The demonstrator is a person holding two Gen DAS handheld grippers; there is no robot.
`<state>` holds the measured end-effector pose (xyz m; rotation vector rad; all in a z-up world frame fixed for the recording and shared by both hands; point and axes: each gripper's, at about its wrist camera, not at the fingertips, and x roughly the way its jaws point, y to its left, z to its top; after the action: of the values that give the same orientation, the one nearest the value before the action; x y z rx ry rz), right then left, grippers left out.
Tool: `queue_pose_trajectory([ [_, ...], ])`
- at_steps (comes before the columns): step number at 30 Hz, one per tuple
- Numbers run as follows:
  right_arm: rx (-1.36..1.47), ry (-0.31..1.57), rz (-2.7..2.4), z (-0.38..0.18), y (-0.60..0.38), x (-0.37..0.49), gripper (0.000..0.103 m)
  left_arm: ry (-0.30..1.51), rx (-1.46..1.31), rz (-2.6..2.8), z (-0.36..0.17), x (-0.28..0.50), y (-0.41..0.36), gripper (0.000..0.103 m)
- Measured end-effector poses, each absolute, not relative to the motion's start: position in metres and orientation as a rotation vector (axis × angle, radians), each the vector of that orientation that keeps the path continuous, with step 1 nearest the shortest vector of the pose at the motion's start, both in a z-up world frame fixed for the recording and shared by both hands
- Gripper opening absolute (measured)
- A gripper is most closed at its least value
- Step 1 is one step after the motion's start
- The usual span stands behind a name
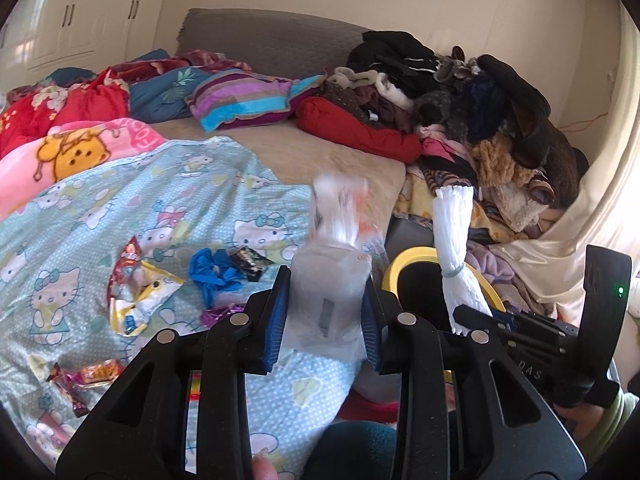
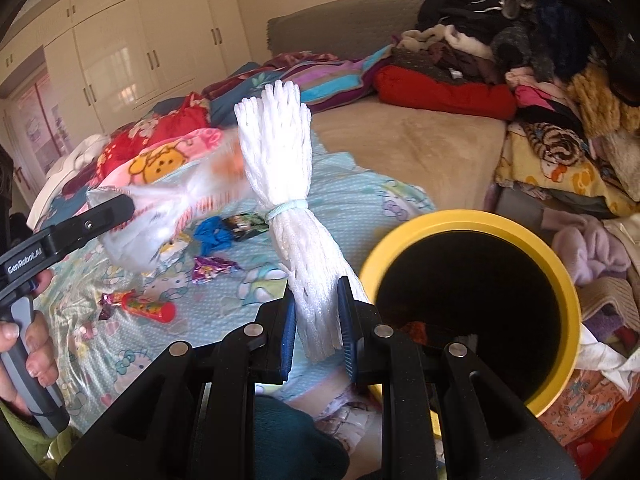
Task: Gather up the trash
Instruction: 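Carry both items over the yellow bin and open both tools to release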
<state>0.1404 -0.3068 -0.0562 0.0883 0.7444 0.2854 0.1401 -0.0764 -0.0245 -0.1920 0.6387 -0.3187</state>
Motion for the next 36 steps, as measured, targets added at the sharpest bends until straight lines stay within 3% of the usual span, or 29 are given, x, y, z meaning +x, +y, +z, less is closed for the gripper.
queue_pose_trajectory([
  [6,0.122,0.748,0.229,-0.059,-0.333,0.139,0.019,0.672,-0.186,-0.354,-0.031,0.148,-0.098,0.019],
  [36,0.285,0.791,-0.056,-0.095,-0.455,0.135,0.019,0.735,0.01,-0.584,-0.062,0.159,-0.229,0.019],
])
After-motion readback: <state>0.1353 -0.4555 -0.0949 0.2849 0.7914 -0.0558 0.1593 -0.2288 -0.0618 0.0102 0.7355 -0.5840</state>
